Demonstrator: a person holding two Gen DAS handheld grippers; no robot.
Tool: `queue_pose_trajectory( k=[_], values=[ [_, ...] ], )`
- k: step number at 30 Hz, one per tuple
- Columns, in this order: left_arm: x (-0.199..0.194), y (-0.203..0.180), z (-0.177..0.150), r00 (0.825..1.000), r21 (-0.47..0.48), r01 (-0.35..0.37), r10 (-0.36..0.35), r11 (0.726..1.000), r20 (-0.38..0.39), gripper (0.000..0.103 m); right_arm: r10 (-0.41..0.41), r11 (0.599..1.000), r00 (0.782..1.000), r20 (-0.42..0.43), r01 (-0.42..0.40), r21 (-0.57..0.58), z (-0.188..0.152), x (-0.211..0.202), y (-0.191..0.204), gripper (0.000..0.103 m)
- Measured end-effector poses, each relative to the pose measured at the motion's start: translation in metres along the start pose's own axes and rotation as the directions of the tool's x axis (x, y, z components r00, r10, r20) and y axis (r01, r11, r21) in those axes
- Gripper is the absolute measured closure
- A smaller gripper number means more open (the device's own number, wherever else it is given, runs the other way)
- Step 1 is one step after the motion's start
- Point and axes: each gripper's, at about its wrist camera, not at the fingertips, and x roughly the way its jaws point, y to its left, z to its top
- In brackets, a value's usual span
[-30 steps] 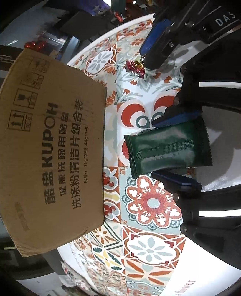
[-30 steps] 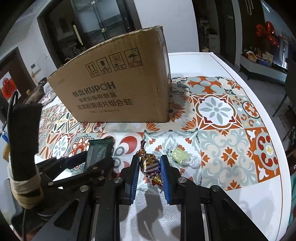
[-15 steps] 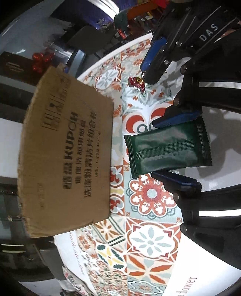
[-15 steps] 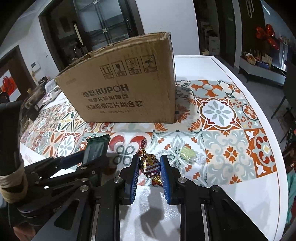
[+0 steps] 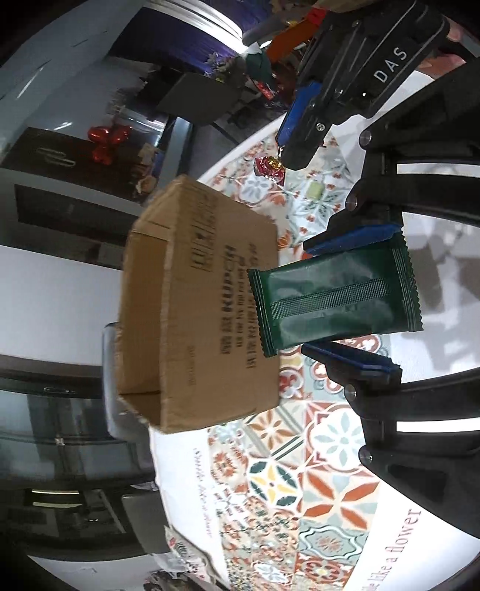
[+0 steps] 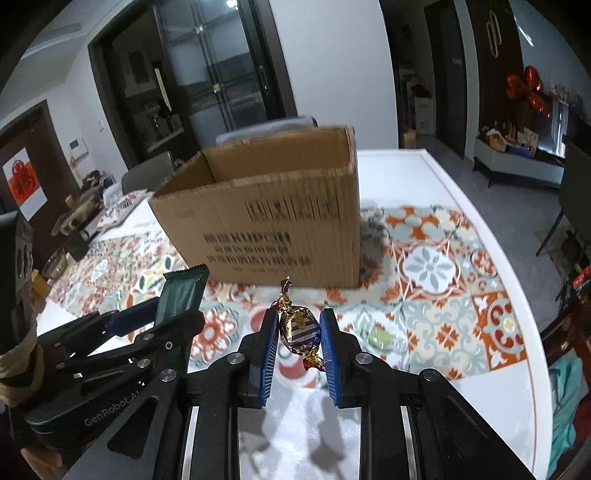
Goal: Organize snacks
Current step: 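Lift both held snacks and carry them over the box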
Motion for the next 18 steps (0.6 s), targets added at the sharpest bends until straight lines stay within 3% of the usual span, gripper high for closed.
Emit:
queue_pose_trajectory(
  k=[18],
  values=[
    [-0.036, 0.009, 0.076, 0.991, 0.084, -0.031, 0.019, 0.996, 0.133, 0.056, 0.001, 0.995, 0.986, 0.166, 0.016, -0.1, 0.073, -0.035, 0.03, 0.079]
  ],
)
